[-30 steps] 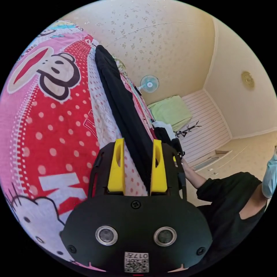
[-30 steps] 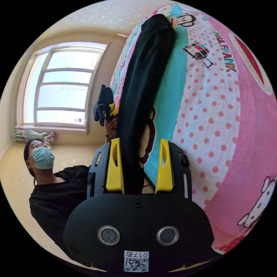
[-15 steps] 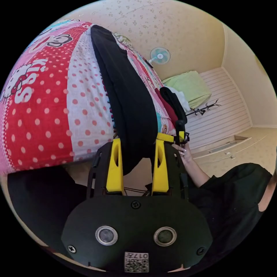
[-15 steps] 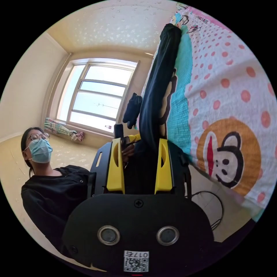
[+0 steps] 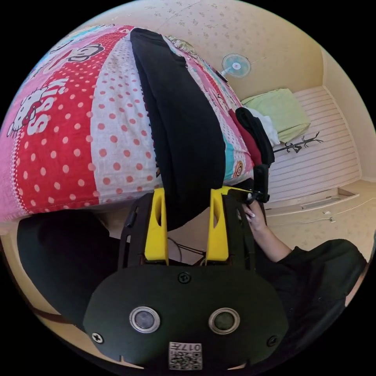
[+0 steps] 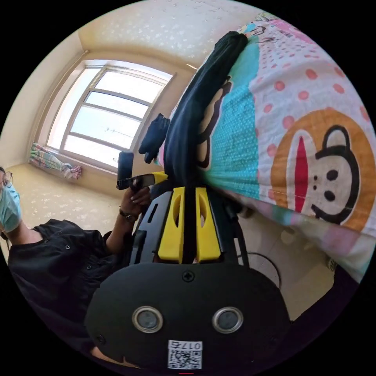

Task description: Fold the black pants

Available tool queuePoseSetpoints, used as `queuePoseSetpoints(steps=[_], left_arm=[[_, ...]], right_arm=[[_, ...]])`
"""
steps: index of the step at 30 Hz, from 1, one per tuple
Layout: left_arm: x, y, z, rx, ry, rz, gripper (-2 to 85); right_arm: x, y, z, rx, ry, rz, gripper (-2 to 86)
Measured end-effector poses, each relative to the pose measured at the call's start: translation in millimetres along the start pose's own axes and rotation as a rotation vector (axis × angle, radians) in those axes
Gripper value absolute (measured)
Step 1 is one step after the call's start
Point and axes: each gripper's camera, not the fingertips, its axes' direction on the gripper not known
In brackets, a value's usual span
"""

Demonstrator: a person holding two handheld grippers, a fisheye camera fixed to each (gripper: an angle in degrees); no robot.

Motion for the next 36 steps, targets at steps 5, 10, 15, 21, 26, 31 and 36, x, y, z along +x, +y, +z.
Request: queuePoseSetpoints(steps=[5, 10, 15, 21, 26, 31, 36], left_arm=[[-21, 3, -8, 0.003, 0.113, -0.045, 16.1], [-41, 4, -6, 0.052, 0.166, -0.069, 15.6], [-41, 13, 5, 0.078, 0.104, -0.133, 15.0], [-10, 29, -4, 0.221, 0.001, 0.021, 9.1], [-10, 24, 33, 0.138, -0.048, -0.001, 10.6], [-5, 27, 48, 0.151, -0.080, 0.018, 10.0], [-2, 23, 63, 0.134, -0.083, -0.014, 6.3]], right_arm=[[-4, -3, -15, 0.009, -0.203, -0.002, 3.1], [23, -13, 6, -0.014, -0.453, 0.055, 2.4], [49, -3, 12, 0.052, -0.371, 0.149, 2.2], [57, -12, 2, 0.021, -0.307, 0.162, 2.4], [59, -14, 11, 0.037, -0.337, 0.175, 2.4], [59, -15, 13, 0.043, -0.333, 0.180, 2.3], [60, -17, 19, 0.044, -0.334, 0.184, 2.4]])
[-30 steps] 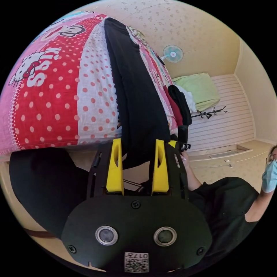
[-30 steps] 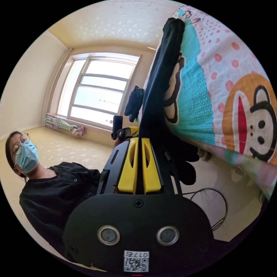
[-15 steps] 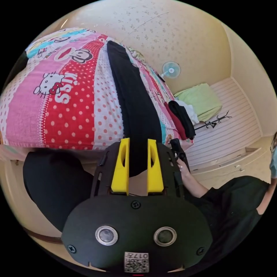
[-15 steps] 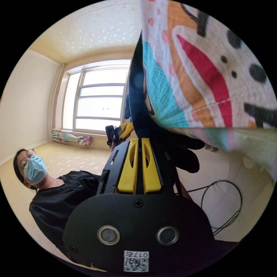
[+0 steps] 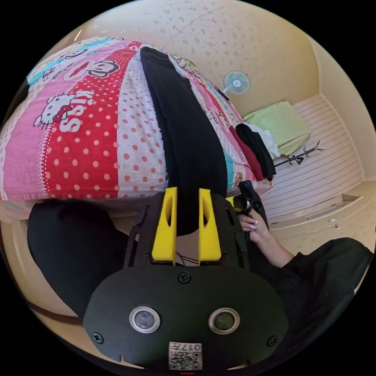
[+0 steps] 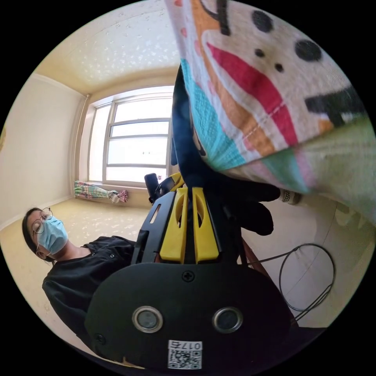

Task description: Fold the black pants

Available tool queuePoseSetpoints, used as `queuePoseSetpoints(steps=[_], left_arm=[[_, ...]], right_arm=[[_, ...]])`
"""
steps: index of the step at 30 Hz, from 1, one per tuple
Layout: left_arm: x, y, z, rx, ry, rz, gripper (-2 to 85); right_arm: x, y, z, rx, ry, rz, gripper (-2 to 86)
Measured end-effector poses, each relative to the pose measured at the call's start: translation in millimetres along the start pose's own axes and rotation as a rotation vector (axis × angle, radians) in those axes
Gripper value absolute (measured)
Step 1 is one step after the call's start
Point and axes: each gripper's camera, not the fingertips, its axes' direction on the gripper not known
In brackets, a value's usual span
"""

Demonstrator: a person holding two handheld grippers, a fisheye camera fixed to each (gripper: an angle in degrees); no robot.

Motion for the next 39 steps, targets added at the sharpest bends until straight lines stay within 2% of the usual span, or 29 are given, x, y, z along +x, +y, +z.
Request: queuePoseSetpoints(steps=[2, 5, 7, 11, 14, 18, 23, 27, 31, 32, 34, 37, 39], left_arm=[[4, -3, -2, -0.036, 0.022, 0.029, 1.1], [12, -8, -30, 0.016, 0.142, 0.067, 0.0], [19, -12, -43, 0.027, 0.124, 0.076, -0.2], [29, -24, -13, -0.118, -0.078, 0.078, 0.9], [20, -23, 14, -0.184, -0.083, 0.016, 5.4], [7, -20, 2, -0.087, -0.093, -0.069, 12.6], [-8, -57, -31, 0.084, 0.136, -0.033, 14.9], [-10, -107, -42, 0.109, 0.201, -0.022, 16.0], [-15, -162, -25, 0.075, 0.115, -0.041, 18.0], [-23, -171, -12, 0.034, 0.133, -0.059, 21.0], [-32, -174, 8, -0.030, 0.175, -0.083, 23.0], [-28, -150, 5, 0.019, 0.166, -0.053, 20.6], [-27, -134, 8, 0.029, 0.229, -0.058, 19.3]], right_arm=[[-4, -1, 4, -0.019, -0.036, -0.015, 2.3], [-23, -2, 9, -0.031, -0.143, -0.122, 2.2], [-35, -3, 14, -0.049, -0.123, -0.156, 2.2], [-42, -10, 40, -0.146, 0.173, -0.139, 2.5], [-43, -7, 39, -0.122, 0.291, -0.107, 3.5], [-67, -5, 35, -0.180, 0.343, -0.147, 7.9], [-115, -16, 16, -0.083, 0.416, -0.283, 13.4], [-122, -57, -3, 0.028, 0.419, -0.311, 16.7], [-110, -93, -7, 0.083, 0.393, -0.278, 18.5], [-105, -101, -3, 0.073, 0.386, -0.265, 18.8], [-98, -106, 6, 0.052, 0.361, -0.260, 19.2], [-98, -90, 11, 0.108, 0.318, -0.292, 19.6], [-93, -74, 12, 0.101, 0.240, -0.271, 18.8]])
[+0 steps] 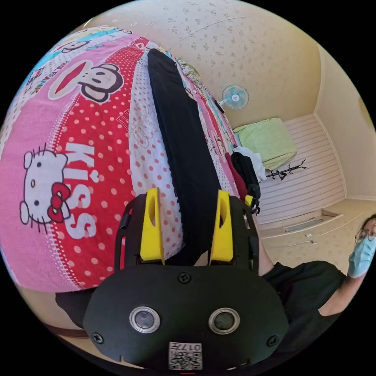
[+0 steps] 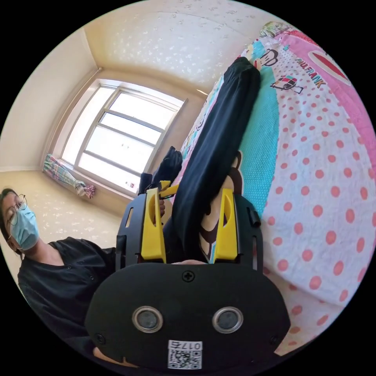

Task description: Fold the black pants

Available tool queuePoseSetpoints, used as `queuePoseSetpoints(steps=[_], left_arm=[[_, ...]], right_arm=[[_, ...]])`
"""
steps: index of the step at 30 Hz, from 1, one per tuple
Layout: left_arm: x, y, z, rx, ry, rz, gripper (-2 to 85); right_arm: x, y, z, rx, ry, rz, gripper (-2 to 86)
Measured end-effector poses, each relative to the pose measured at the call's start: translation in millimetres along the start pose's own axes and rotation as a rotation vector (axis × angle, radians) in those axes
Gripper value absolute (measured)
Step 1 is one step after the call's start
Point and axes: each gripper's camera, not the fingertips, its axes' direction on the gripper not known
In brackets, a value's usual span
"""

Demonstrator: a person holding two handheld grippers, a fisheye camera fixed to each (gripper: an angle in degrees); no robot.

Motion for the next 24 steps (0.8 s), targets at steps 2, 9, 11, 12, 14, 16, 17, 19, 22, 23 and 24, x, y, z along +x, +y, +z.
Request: queuePoseSetpoints(steps=[2, 9, 11, 12, 14, 16, 17, 19, 22, 23, 24], left_arm=[[1, 19, 3, 0.023, 0.037, -0.016, 17.5], [-11, 12, 15, -0.007, 0.071, -0.049, 13.5], [-22, 7, 25, -0.061, 0.196, -0.066, 13.0], [-24, 7, 26, -0.070, 0.219, -0.073, 12.8], [-29, 13, 27, -0.088, 0.264, -0.092, 11.3], [-30, 21, 32, -0.142, 0.299, -0.111, 9.6], [-30, 28, 35, -0.162, 0.332, -0.123, 8.7], [-31, 40, 34, -0.149, 0.401, -0.153, 7.2], [-22, 58, 29, -0.142, 0.538, -0.146, 6.8], [-13, 65, 24, -0.128, 0.570, -0.125, 6.6], [-7, 68, 21, -0.123, 0.581, -0.113, 6.6]], right_arm=[[4, 11, 3, -0.021, -0.057, 0.019, 17.5], [16, 1, 16, -0.061, -0.110, 0.042, 11.1], [15, -6, 23, -0.127, -0.089, 0.047, 9.7], [14, -8, 24, -0.145, -0.084, 0.062, 8.7], [15, -6, 19, -0.148, -0.083, 0.101, 7.2], [14, 1, 10, -0.136, -0.102, 0.132, 5.8], [13, 7, 4, -0.126, -0.107, 0.140, 4.9], [5, 15, -6, -0.112, -0.112, 0.127, 4.0], [-23, 25, -18, -0.107, -0.127, 0.051, 3.2], [-38, 27, -24, -0.102, -0.134, 0.014, 3.0], [-56, 28, -32, -0.100, -0.134, -0.021, 2.8]])
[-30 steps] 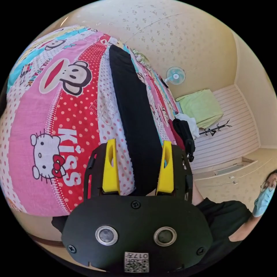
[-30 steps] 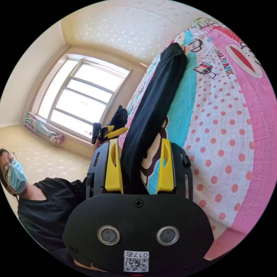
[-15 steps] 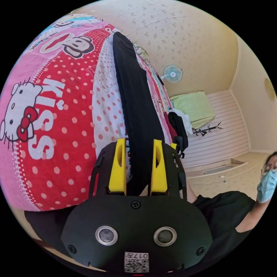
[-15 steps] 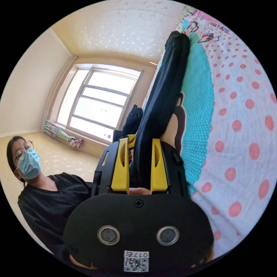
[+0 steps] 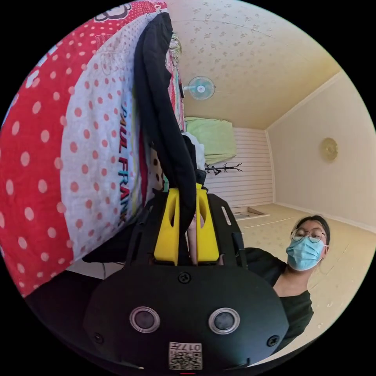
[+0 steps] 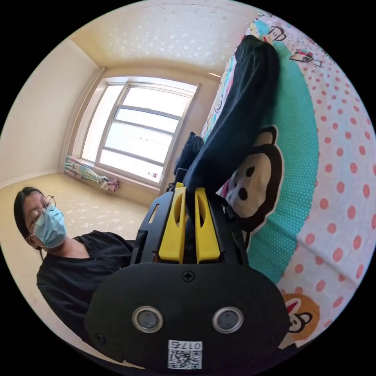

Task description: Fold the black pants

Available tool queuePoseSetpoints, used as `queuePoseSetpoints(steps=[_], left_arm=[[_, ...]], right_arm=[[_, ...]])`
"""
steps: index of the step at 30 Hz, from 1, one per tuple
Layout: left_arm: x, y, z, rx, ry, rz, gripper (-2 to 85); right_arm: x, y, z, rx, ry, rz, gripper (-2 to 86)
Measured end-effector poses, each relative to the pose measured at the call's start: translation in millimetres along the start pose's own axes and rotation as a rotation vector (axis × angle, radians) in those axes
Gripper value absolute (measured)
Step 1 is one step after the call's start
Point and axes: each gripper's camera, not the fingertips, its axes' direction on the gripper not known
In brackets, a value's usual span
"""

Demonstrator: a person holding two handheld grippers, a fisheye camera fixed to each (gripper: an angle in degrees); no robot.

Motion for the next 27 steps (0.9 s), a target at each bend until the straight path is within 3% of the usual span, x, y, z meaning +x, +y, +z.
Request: queuePoseSetpoints(steps=[11, 27], left_arm=[[153, 81, 35, -0.030, 0.128, 0.320, 6.4], [409, 185, 103, 0.019, 0.104, 0.838, 6.1]], right_arm=[[-204, 21, -40, -0.009, 0.089, -0.397, 1.3], [-540, 39, -89, 0.026, 0.298, -0.983, 0.4]])
